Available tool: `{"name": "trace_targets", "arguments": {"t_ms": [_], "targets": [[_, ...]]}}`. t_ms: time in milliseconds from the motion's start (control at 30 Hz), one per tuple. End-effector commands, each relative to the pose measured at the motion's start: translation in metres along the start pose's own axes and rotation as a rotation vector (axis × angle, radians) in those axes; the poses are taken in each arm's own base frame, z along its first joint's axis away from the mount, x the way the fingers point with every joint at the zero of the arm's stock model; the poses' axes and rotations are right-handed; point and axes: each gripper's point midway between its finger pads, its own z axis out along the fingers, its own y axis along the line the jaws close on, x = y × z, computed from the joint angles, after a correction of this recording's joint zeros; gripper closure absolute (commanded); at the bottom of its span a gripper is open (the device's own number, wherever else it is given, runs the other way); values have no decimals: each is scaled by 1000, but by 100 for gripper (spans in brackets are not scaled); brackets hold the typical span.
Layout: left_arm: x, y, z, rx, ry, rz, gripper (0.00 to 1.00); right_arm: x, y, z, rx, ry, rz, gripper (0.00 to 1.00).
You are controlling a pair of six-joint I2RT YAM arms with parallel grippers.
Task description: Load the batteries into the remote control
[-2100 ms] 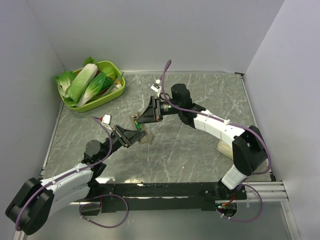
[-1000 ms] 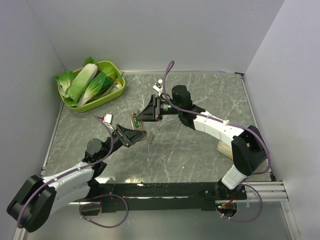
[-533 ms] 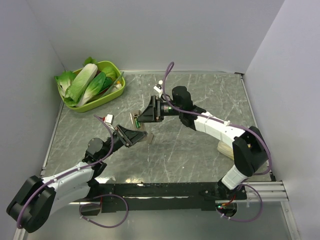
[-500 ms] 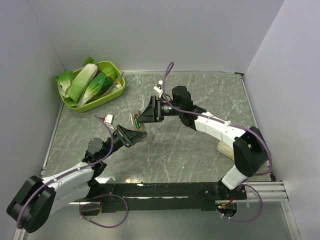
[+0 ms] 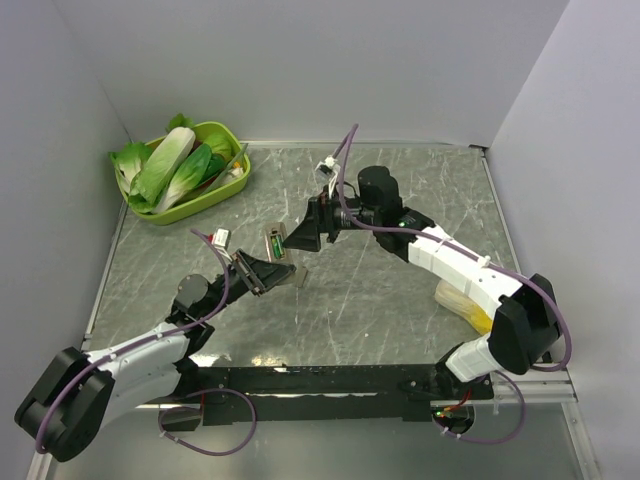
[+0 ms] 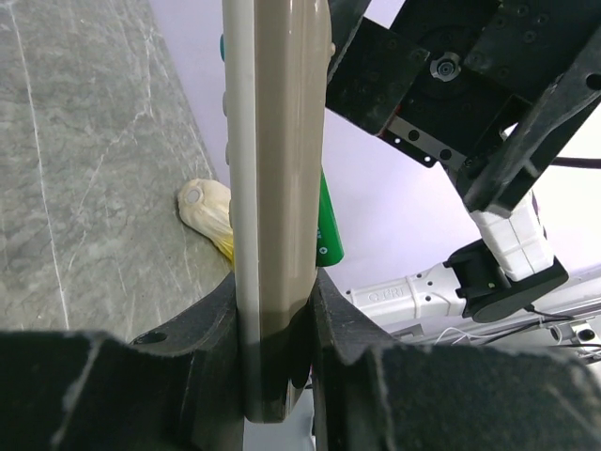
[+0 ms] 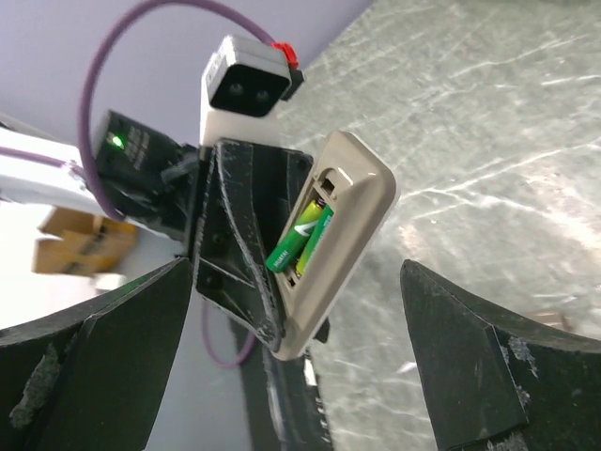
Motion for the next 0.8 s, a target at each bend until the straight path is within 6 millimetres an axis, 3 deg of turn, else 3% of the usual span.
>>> {"name": "trace_targets", "arguments": {"t_ms": [0, 333, 633, 767], "targets": [[-9, -37, 7, 128, -7, 65, 99, -5, 10, -2, 8, 6, -131, 2], [-8, -40, 7, 139, -2, 71, 99, 13, 13, 17, -32, 77, -129, 14], [-8, -41, 10, 148, 10, 76, 99, 15, 12, 24, -42, 91, -118, 29], [-8, -44, 11, 155, 16, 86, 99, 17, 9, 26, -40, 99, -111, 30]]}}
